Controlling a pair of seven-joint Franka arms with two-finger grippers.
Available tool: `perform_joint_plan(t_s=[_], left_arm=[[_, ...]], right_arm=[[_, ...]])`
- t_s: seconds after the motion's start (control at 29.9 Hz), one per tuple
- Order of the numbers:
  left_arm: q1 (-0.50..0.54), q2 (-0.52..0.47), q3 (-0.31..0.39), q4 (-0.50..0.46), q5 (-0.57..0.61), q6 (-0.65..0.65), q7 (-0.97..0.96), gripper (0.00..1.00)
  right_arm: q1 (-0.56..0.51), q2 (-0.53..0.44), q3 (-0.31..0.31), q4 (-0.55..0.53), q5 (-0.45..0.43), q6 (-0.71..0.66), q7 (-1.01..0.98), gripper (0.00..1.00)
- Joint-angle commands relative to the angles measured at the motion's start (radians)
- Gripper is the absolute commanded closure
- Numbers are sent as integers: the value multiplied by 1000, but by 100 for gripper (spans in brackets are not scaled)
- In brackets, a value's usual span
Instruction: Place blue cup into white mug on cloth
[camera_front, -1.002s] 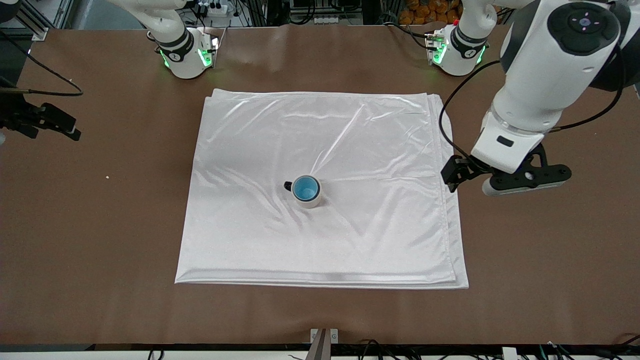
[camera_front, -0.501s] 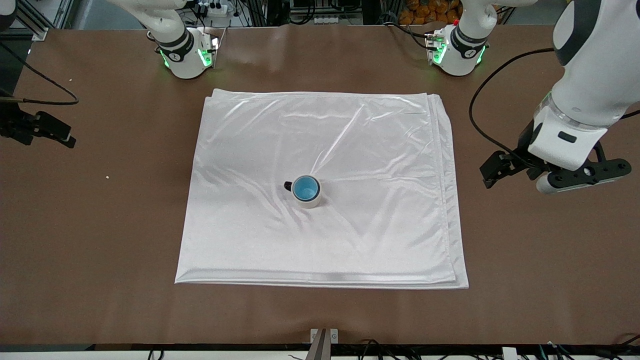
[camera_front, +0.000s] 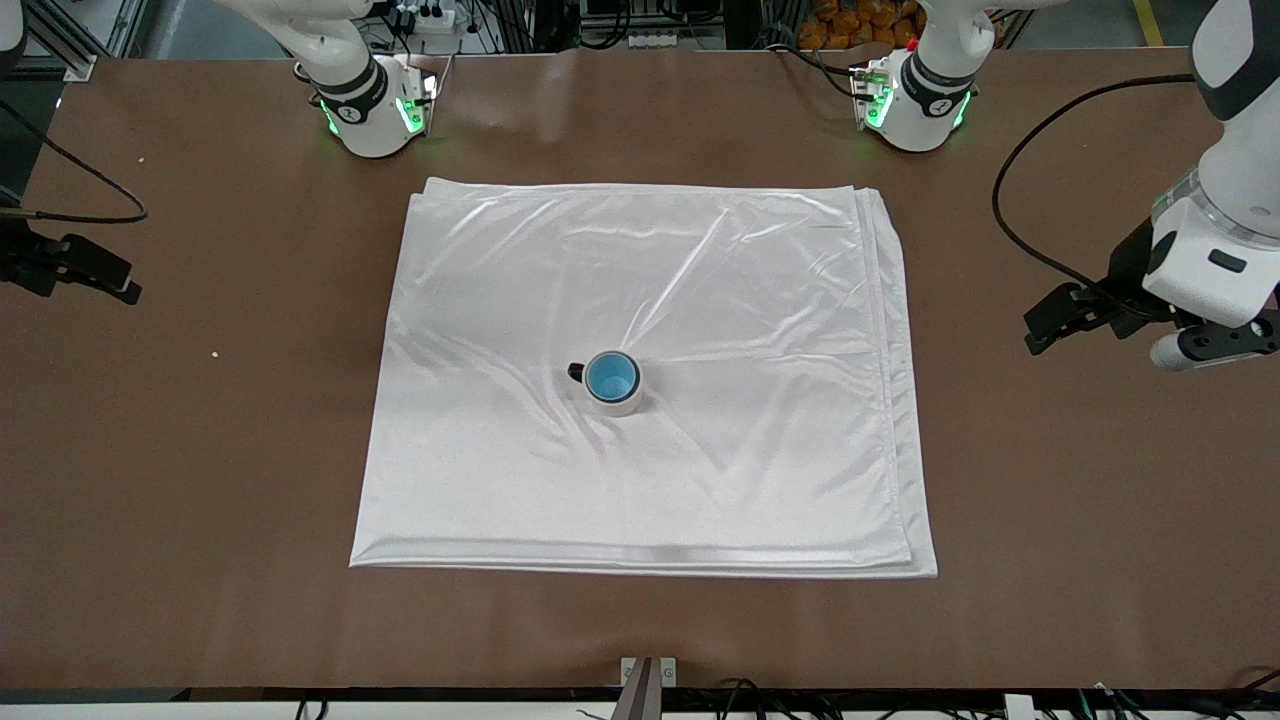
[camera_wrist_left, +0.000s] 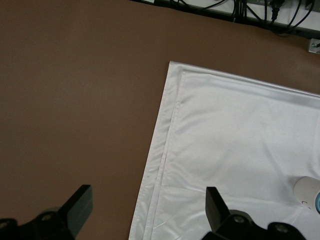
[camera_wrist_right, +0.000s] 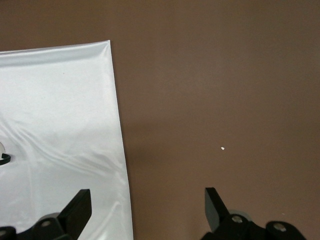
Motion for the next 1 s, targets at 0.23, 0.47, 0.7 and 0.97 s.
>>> perform_joint_plan(t_s=[0.23, 0.47, 0.7, 0.97], left_arm=[[82, -81, -61, -123, -25, 16, 76, 0], [84, -83, -61, -126, -23, 12, 145, 0], [82, -86, -60, -123, -11, 10, 145, 0], [82, -99, -61, -122, -11, 1, 148, 0]], right_arm=[[5, 14, 5, 31, -13, -8, 17, 0], [6, 14, 5, 31, -16, -8, 15, 0], [6, 14, 5, 28, -19, -8, 17, 0], [6, 14, 6, 28, -39, -8, 17, 0]])
